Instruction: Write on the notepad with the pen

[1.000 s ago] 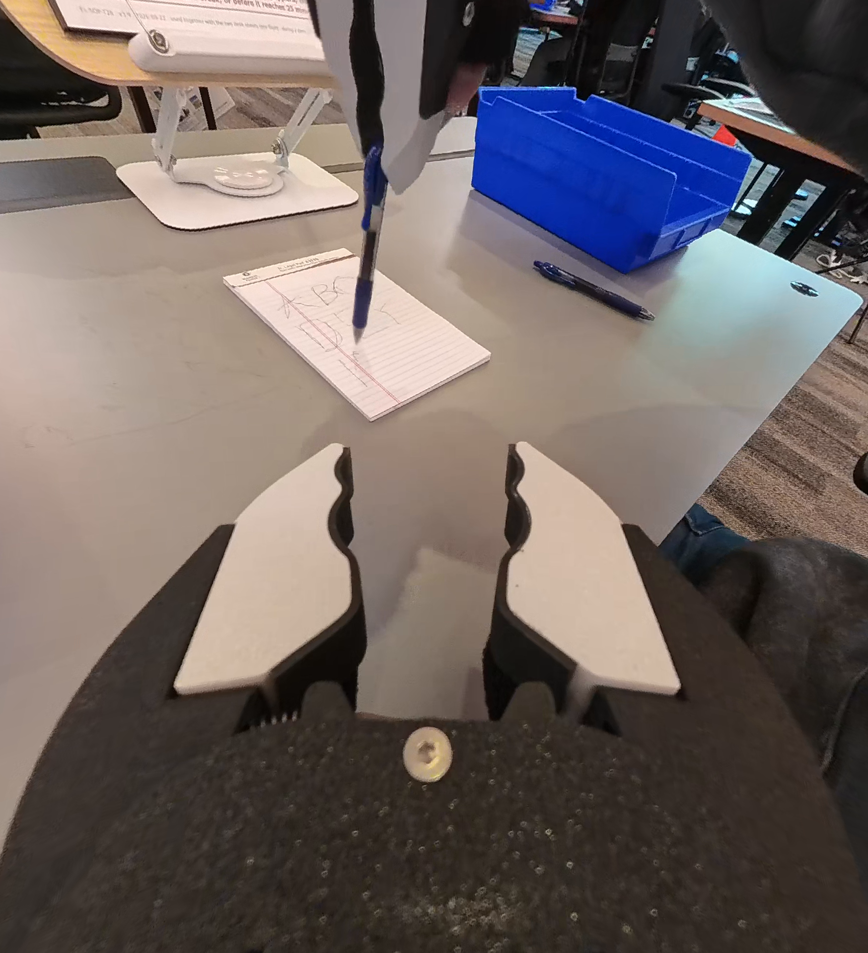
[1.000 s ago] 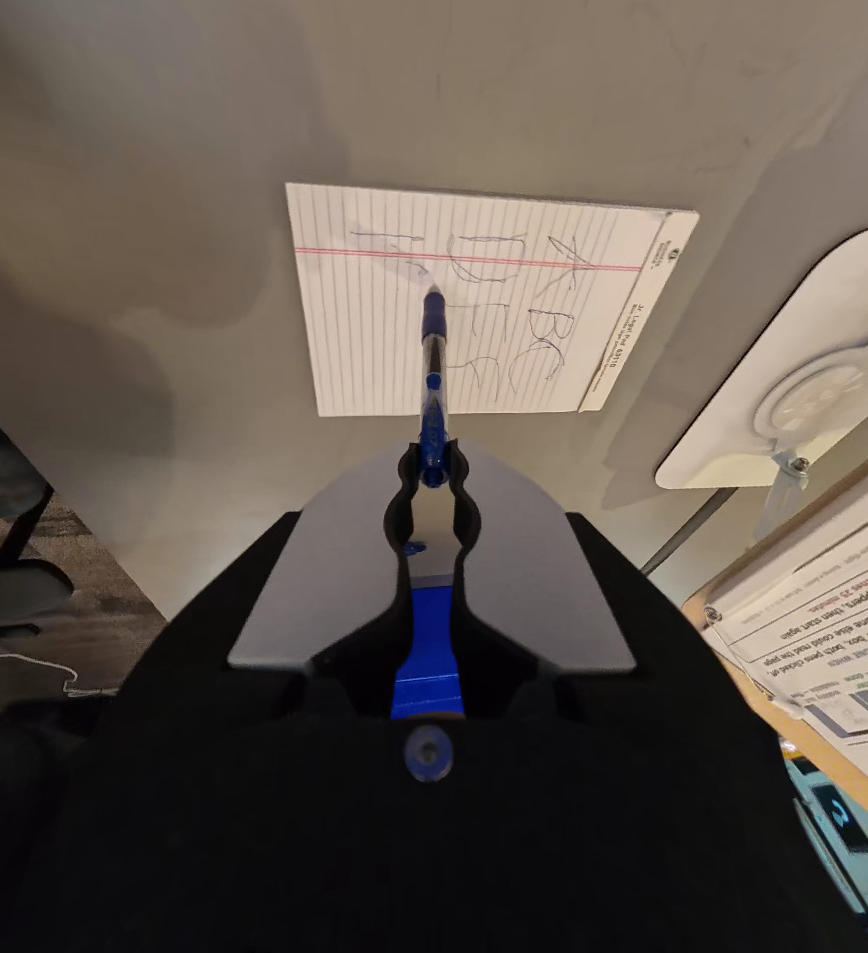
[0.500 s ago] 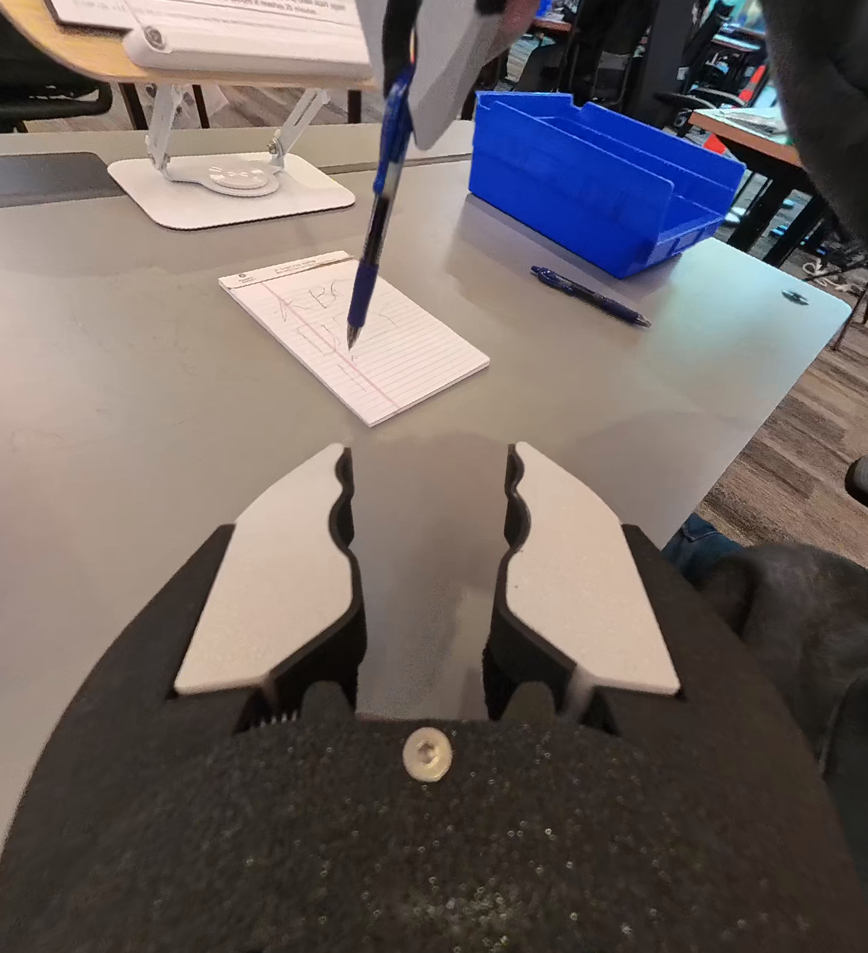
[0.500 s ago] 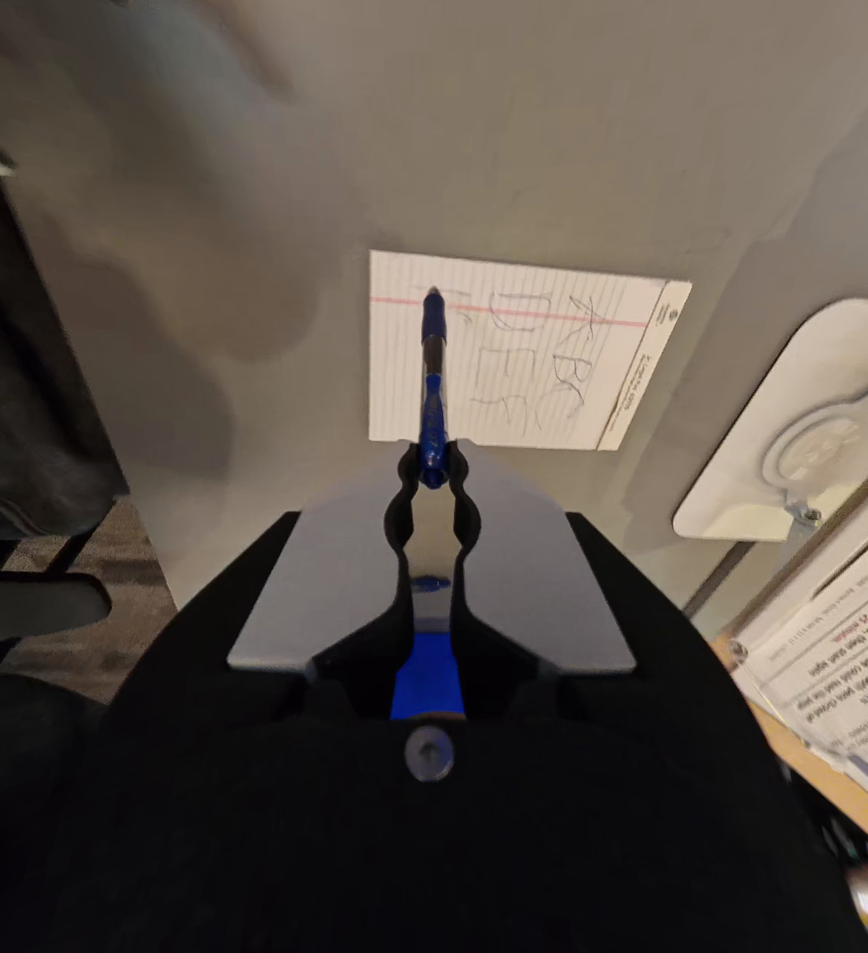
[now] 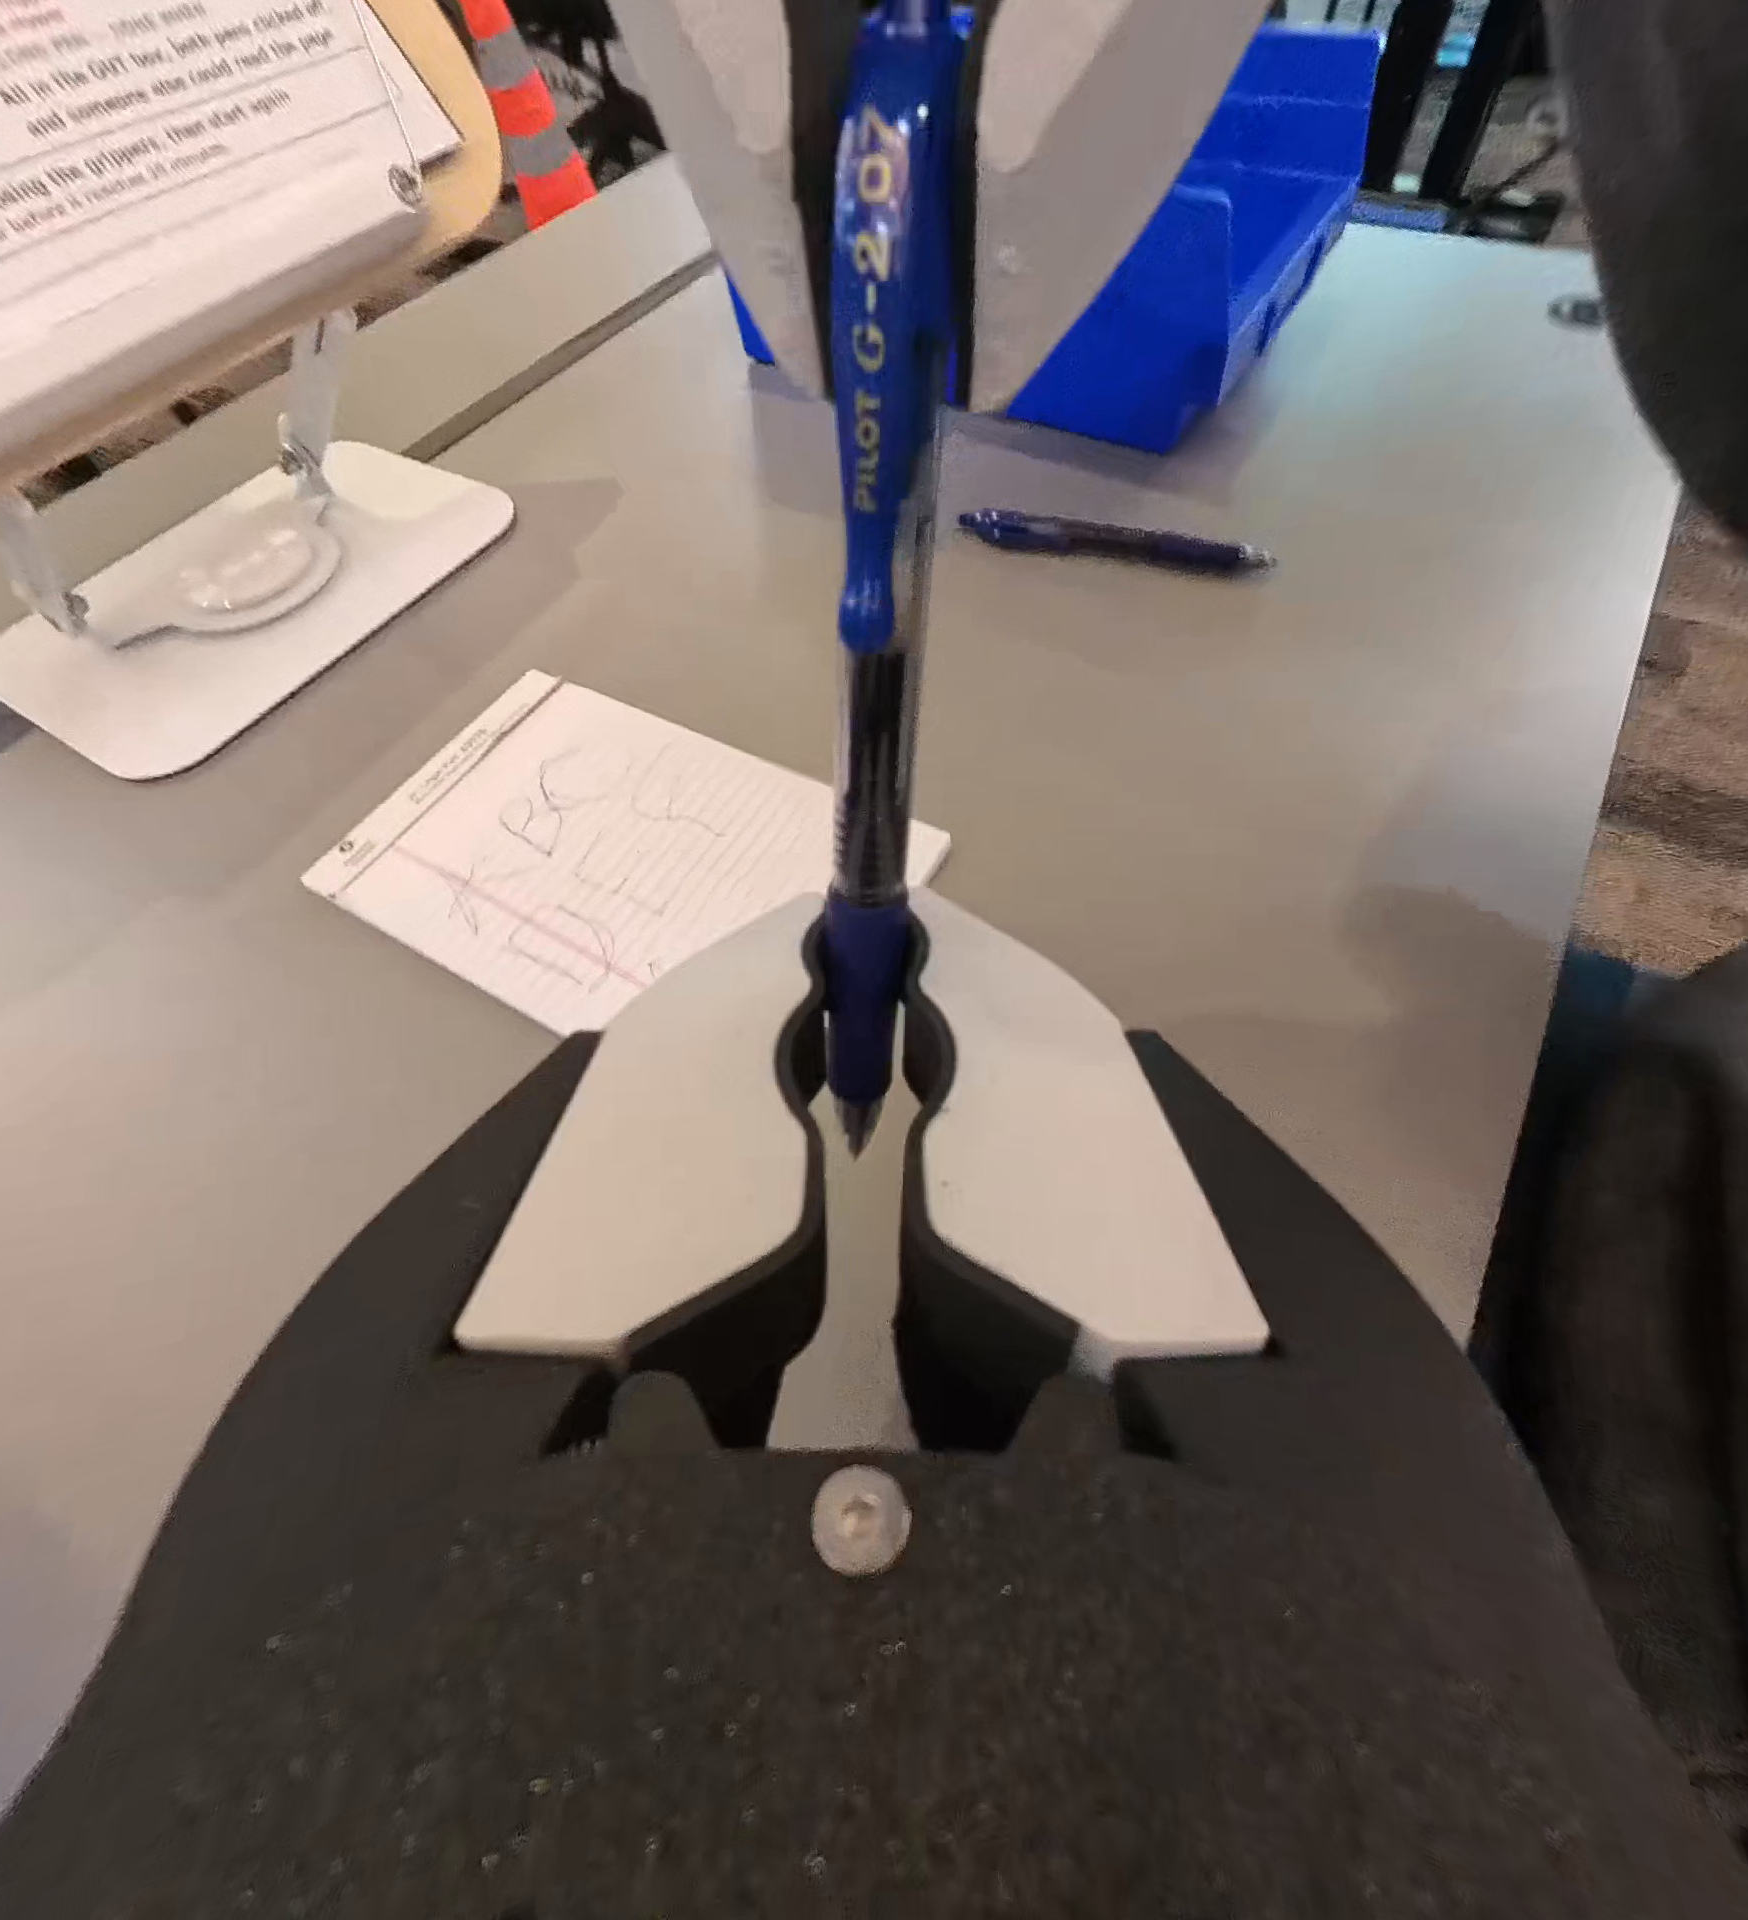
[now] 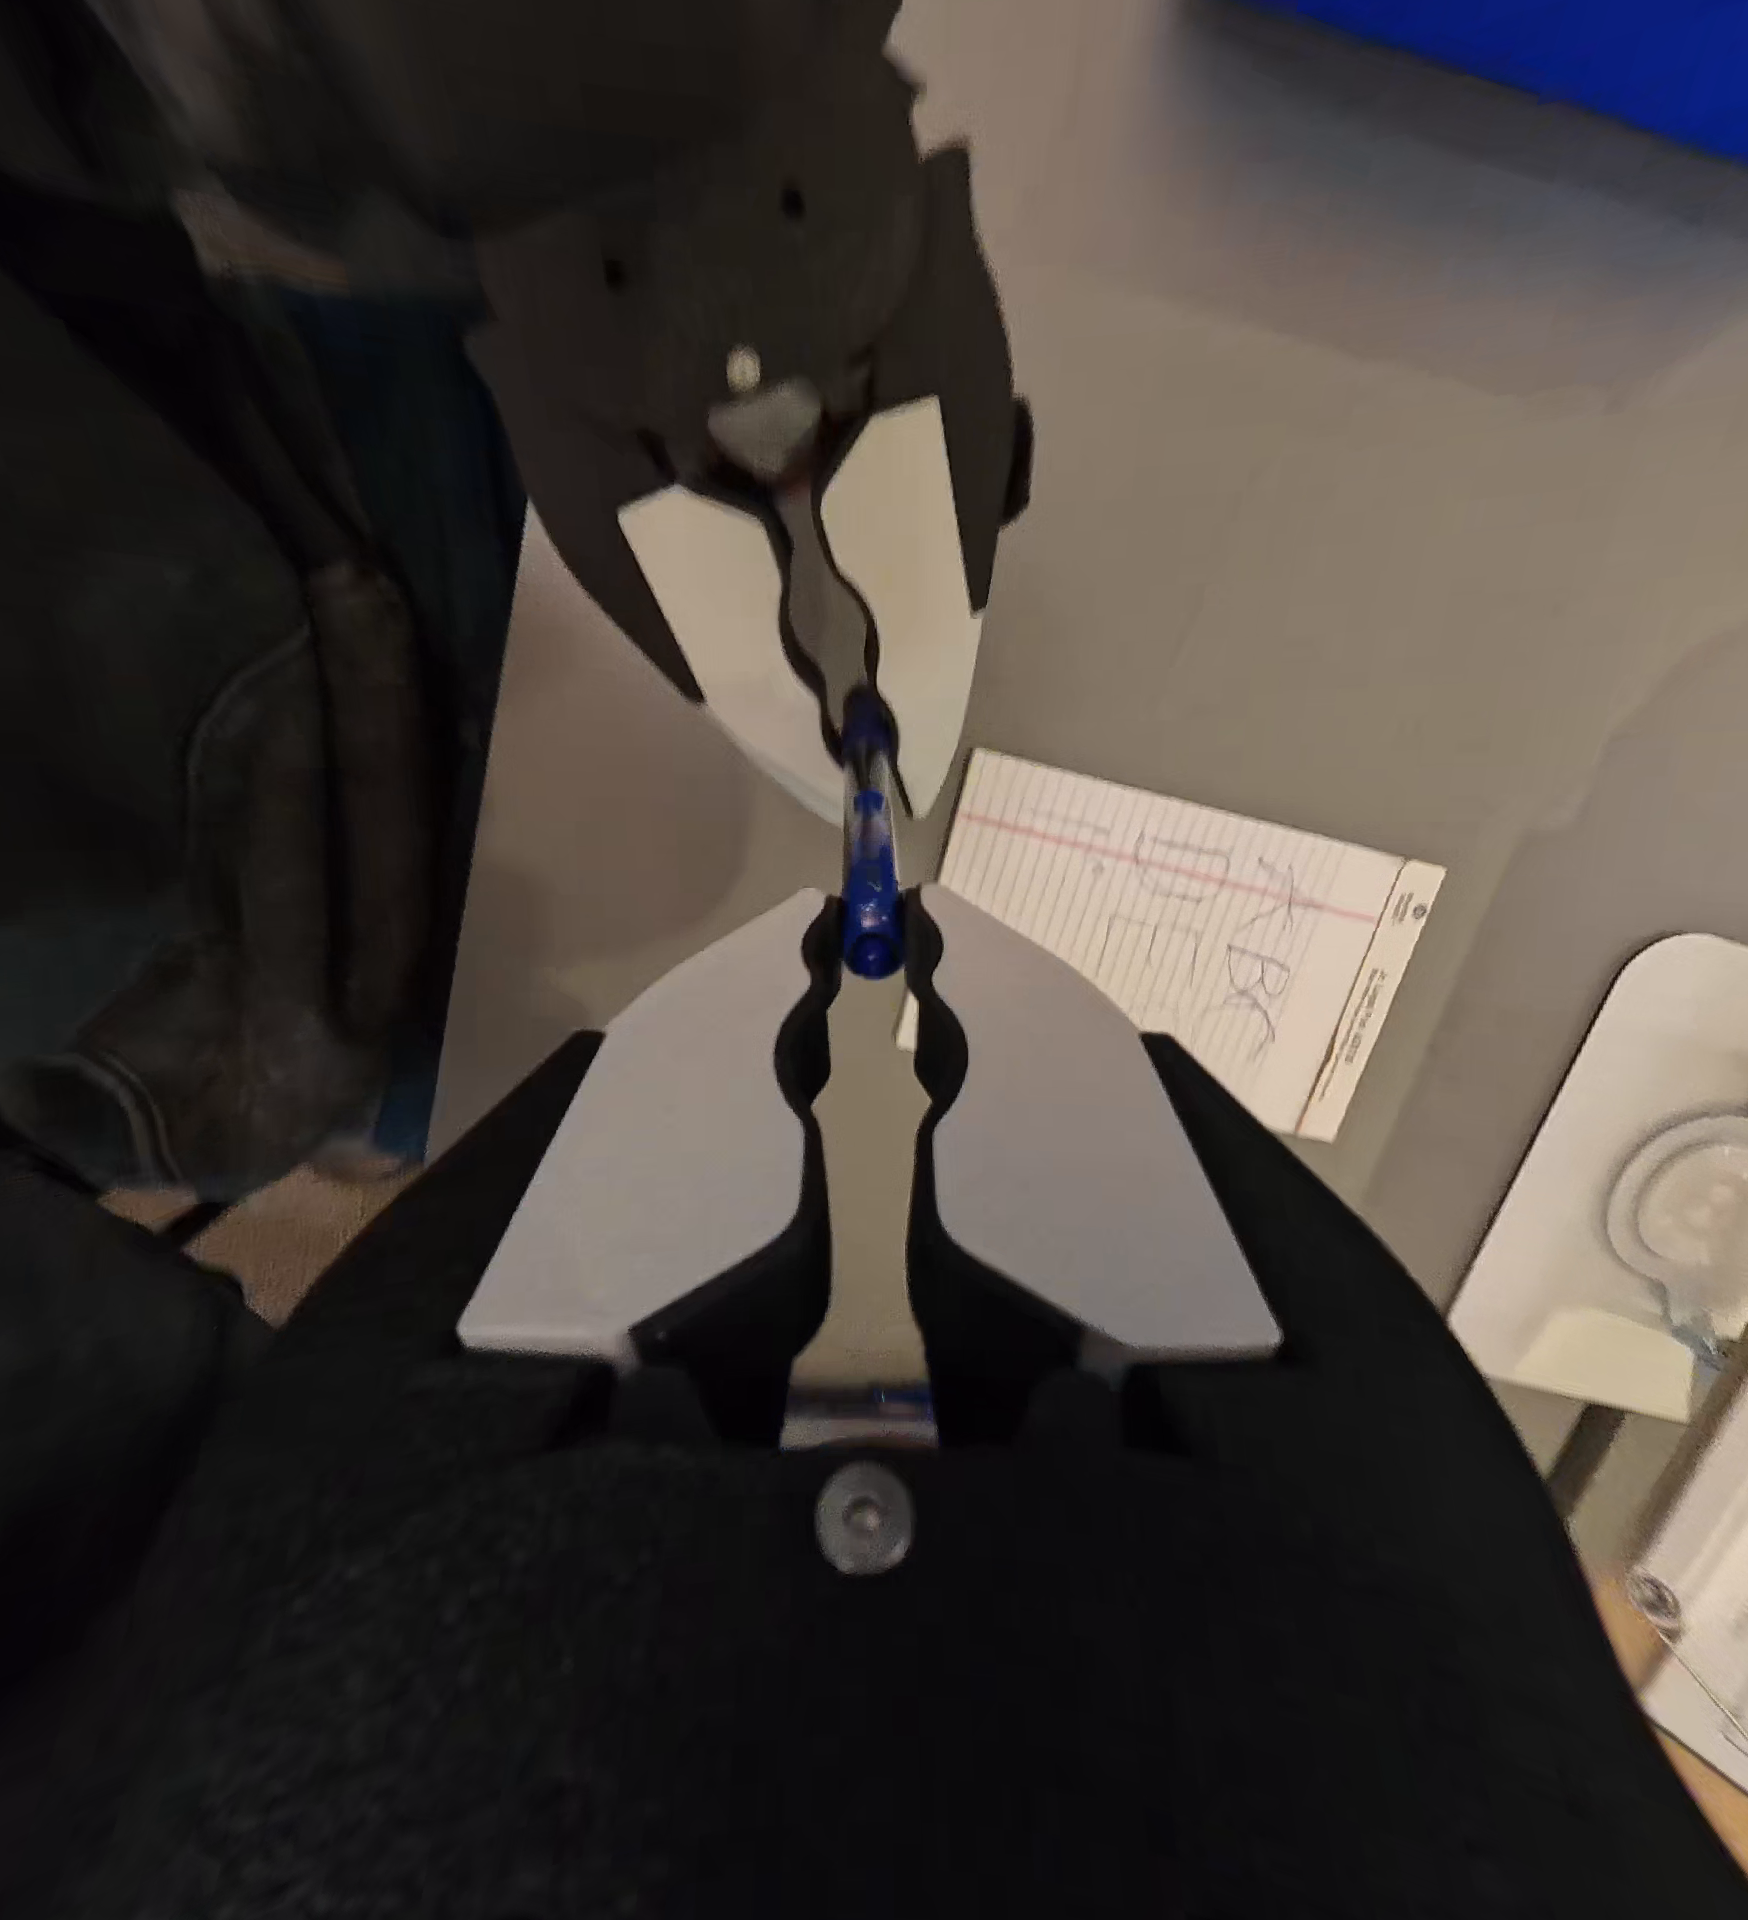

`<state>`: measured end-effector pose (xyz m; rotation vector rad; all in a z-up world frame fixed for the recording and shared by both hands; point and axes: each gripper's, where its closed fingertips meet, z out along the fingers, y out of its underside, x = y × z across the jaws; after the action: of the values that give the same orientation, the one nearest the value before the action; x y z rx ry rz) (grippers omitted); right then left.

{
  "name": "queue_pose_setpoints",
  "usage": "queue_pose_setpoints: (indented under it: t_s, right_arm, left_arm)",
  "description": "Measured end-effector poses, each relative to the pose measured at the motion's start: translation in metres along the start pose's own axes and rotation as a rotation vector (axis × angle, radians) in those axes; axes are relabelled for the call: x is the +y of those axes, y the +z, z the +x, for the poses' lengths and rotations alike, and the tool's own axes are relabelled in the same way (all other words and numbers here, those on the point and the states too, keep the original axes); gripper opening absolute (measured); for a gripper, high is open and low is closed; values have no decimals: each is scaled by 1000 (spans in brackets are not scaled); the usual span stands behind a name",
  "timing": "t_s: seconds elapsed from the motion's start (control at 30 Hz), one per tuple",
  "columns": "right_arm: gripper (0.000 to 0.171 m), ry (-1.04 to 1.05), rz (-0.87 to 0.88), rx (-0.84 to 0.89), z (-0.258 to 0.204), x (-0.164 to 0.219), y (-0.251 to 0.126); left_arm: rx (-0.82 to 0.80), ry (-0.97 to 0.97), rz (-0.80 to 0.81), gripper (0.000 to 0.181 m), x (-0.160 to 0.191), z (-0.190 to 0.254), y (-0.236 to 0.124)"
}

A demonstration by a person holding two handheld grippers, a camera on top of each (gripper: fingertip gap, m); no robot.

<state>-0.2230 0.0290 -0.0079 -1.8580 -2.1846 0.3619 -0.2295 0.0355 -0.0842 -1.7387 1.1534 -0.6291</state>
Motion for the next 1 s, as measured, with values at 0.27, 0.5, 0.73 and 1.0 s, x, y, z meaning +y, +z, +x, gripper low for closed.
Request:
queue_pose_setpoints:
  t_s: [0.27, 0.5, 0.73, 1.0]
  right_arm:
    - [33, 367, 979, 32, 24, -23, -49]
    - [27, 506, 1290, -74, 20, -24, -34]
    - [25, 349, 1262, -356, 0, -34, -16]
    - [16, 183, 1263, -423, -11, -43, -8]
  left_arm:
    - [174, -244, 251, 8, -38, 6, -1]
    - [299, -246, 239, 8, -30, 20, 4]
    - [616, -290, 241, 8, -28, 50, -8]
    - [920, -337, 251, 8, -28, 63, -29]
